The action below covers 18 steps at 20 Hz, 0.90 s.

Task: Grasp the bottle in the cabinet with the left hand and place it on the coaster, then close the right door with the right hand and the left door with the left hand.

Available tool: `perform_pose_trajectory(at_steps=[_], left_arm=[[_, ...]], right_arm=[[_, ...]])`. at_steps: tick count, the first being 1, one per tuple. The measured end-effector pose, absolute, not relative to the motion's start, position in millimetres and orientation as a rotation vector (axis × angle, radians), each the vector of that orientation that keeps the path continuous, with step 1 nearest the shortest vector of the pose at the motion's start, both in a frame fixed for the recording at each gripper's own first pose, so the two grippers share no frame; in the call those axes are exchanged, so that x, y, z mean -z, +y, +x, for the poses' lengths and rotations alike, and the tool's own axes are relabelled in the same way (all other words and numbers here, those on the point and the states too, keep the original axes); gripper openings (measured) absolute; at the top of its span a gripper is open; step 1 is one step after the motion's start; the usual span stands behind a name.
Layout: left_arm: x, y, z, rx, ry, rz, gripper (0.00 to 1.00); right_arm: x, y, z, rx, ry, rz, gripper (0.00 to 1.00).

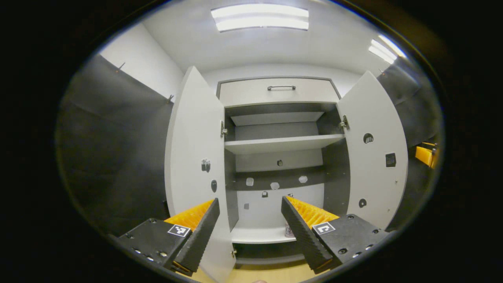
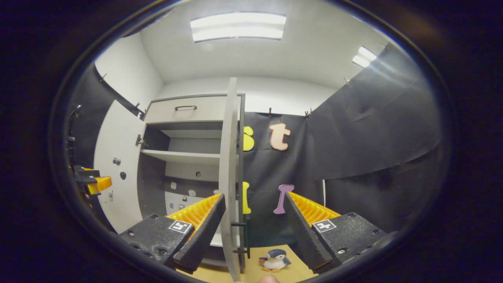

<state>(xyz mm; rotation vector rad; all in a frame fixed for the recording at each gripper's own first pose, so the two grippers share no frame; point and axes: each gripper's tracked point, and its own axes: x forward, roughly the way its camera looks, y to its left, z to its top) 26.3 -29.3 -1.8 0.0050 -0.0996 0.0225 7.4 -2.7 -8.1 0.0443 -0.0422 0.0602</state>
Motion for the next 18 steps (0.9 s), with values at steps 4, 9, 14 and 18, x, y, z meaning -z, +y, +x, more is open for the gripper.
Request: perform_pose_trajectory(at_steps=[4, 9, 14, 18], left_arm=[[22.6, -62.0, 50.2, 0.039, -0.101, 0.03, 0.97], [55.6, -93.8, 87.3, 0.082, -0.033, -0.035, 0.96], [89.5, -122.8, 133.6, 0.15, 0.019, -0.088, 0.96], [118.9, -147.2, 167.1, 0.2, 0.055, -0.071, 0.96]], right_arm=[[12.0, -16.3, -0.6, -0.019, -0.037, 0.005, 0.96], [17.9, -39.7, -11.5, 0.031, -0.017, -0.001, 0.97], [24.7, -72.4, -28.2, 0.117, 0.01, -0.019, 0.97], [27.4, -91.3, -38.1, 0.173, 0.018, -0.02, 0.97]])
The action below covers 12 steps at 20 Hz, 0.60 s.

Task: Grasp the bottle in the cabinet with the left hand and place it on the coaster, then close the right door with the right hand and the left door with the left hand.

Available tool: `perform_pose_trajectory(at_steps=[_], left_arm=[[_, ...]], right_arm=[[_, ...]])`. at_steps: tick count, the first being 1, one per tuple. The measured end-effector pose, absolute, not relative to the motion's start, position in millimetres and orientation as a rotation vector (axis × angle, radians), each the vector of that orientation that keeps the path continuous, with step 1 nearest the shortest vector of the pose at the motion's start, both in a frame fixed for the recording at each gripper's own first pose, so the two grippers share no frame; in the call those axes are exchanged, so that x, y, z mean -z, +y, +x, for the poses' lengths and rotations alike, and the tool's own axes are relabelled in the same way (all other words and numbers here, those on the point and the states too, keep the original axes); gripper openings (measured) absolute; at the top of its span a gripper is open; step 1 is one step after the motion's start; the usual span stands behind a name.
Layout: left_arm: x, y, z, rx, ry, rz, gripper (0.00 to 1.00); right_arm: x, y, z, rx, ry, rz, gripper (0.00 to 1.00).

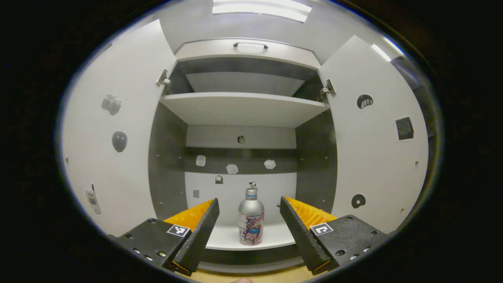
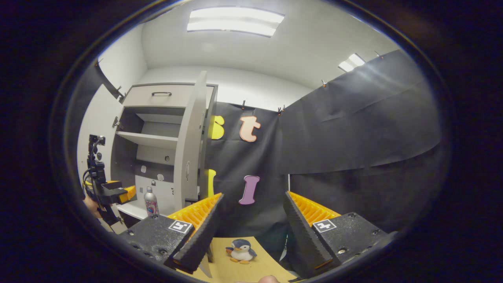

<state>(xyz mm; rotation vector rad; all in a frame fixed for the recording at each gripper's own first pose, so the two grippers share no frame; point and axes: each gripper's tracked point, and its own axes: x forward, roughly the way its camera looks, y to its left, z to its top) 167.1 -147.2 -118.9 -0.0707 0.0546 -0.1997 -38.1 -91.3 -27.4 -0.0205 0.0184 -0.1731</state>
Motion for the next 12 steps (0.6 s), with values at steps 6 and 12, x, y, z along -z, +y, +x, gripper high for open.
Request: perform_pose_trajectory(at_steps=[6, 12], left_arm=[[160.7, -159.6, 210.9, 0.187, 0.131, -0.03, 0.96], [194.8, -154.9, 245.3, 0.167, 0.188, -0.023, 0.97]], right_arm=[[30.4, -110.7, -46.8, 0.237, 0.025, -0.03, 0.97], [35.6, -116.1, -44.2, 0.268, 0.032, -0.035, 0.96]])
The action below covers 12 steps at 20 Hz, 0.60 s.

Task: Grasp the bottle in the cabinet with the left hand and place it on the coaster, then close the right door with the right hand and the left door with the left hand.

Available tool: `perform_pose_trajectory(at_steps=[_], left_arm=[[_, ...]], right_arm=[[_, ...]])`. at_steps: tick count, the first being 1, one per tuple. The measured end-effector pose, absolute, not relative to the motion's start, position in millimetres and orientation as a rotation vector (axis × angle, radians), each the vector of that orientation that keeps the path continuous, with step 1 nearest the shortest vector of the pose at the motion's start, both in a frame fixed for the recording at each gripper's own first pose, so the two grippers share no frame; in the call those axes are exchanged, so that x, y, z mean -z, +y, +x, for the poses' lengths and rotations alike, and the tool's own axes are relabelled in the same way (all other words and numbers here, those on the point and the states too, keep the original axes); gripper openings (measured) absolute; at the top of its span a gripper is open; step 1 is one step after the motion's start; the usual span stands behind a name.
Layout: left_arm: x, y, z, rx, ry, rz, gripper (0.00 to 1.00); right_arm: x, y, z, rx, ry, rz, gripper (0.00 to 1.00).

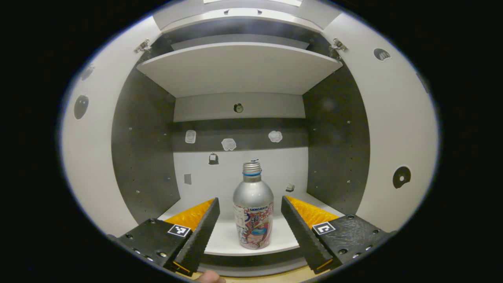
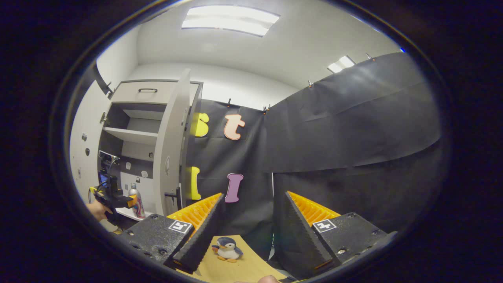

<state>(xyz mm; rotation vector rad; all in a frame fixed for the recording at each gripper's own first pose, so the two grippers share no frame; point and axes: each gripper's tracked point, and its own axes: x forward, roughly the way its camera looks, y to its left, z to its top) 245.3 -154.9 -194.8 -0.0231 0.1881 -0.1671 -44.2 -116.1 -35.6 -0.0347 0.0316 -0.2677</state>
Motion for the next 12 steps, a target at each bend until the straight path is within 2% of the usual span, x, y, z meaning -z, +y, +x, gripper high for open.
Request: perform_pose_trajectory(at_steps=[12], left_arm=[[243.3, -172.8, 294.3, 0.196, 0.276, -0.041, 0.97]], right_arm=[[43.3, -114.9, -46.0, 0.29, 0.048, -0.04, 0.96]])
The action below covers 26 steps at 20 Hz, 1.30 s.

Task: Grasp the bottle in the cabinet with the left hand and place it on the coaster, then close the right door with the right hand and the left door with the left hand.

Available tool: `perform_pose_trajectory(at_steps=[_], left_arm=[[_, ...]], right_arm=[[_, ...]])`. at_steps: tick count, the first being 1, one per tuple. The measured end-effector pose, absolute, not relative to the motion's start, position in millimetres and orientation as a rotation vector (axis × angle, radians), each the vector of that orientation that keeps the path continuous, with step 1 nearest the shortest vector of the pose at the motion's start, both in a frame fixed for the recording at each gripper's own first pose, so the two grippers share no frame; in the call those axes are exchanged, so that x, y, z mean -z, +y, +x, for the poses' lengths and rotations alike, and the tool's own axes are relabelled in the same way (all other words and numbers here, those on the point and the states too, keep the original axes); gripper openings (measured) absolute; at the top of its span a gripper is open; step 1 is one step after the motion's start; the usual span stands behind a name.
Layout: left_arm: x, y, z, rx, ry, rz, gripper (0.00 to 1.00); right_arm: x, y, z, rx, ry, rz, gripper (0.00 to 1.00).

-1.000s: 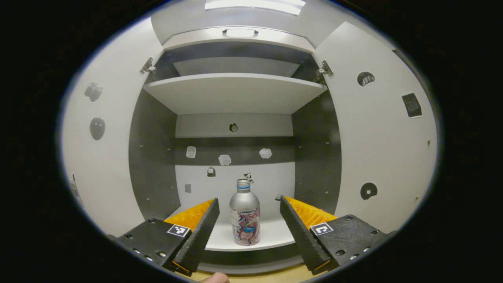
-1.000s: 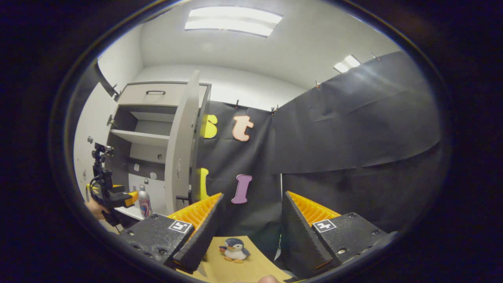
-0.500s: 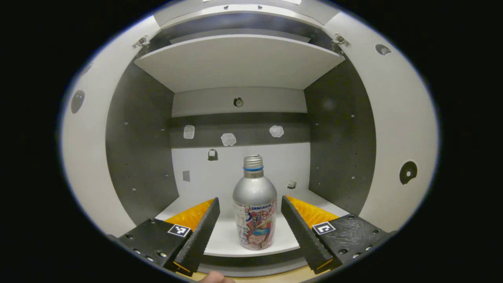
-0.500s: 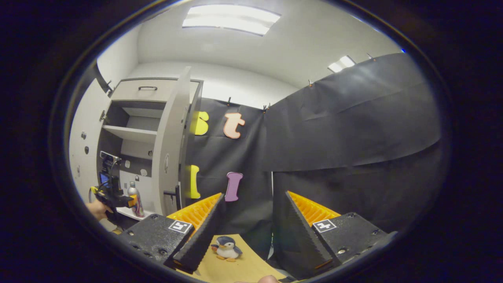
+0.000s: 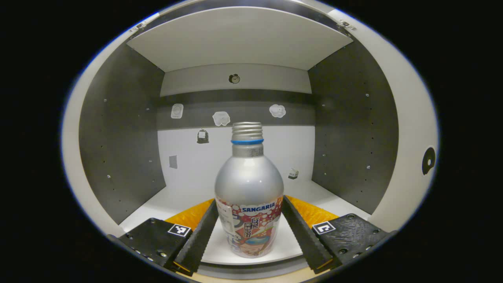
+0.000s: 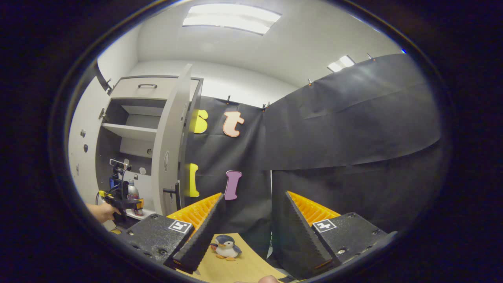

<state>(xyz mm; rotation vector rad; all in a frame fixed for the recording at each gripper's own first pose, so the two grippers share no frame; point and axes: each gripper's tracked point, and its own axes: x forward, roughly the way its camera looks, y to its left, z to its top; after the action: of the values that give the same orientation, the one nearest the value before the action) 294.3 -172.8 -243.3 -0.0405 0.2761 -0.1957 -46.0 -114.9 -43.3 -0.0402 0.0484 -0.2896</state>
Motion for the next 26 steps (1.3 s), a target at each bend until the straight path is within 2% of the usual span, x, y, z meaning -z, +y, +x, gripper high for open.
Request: perform_pose_trajectory(at_steps=[1, 3, 5, 7, 8, 10, 11, 16, 20, 21, 23, 26], left_arm=[[240.5, -172.5, 296.1, 0.186, 0.266, -0.033, 0.89], [242.6, -170.1, 296.3, 0.175, 0.281, -0.036, 0.8], [239.6, -170.7, 294.9, 0.177, 0.275, -0.04, 0.78], [235.0, -169.4, 291.9, 0.181, 0.266, -0.046, 0.77], [231.9, -168.8, 289.2, 0.183, 0.261, -0.05, 0.81], [224.6, -164.4, 280.5, 0.181, 0.248, -0.051, 0.81], [221.5, -162.2, 272.1, 0.18, 0.248, -0.054, 0.77], [209.3, -138.7, 238.8, 0.157, 0.224, -0.04, 0.77], [202.7, -115.7, 205.8, 0.13, 0.203, -0.059, 0.77], [201.9, -109.5, 196.6, 0.123, 0.202, -0.064, 0.8], [200.4, -99.0, 178.6, 0.114, 0.199, -0.061, 0.77], [199.0, -90.4, 151.6, 0.112, 0.184, -0.05, 0.77]], right_arm=[[44.8, -116.2, -47.4, 0.293, 0.053, -0.039, 0.96], [47.1, -116.7, -48.1, 0.295, 0.063, -0.03, 0.96], [47.9, -118.3, -48.7, 0.298, 0.065, -0.029, 0.97], [48.5, -115.7, -49.1, 0.292, 0.064, -0.035, 0.97], [49.6, -113.9, -48.2, 0.286, 0.066, -0.034, 0.96], [52.8, -110.8, -46.5, 0.267, 0.073, -0.024, 0.96], [55.1, -109.4, -45.9, 0.26, 0.077, -0.017, 0.97], [62.8, -95.3, -37.9, 0.205, 0.092, 0.015, 0.97], [72.5, -70.1, -32.2, 0.122, 0.114, 0.054, 0.96], [76.0, -65.6, -30.1, 0.103, 0.124, 0.062, 0.97], [78.1, -54.5, -27.8, 0.067, 0.132, 0.065, 0.97], [81.2, -39.9, -24.1, 0.021, 0.143, 0.065, 0.96]])
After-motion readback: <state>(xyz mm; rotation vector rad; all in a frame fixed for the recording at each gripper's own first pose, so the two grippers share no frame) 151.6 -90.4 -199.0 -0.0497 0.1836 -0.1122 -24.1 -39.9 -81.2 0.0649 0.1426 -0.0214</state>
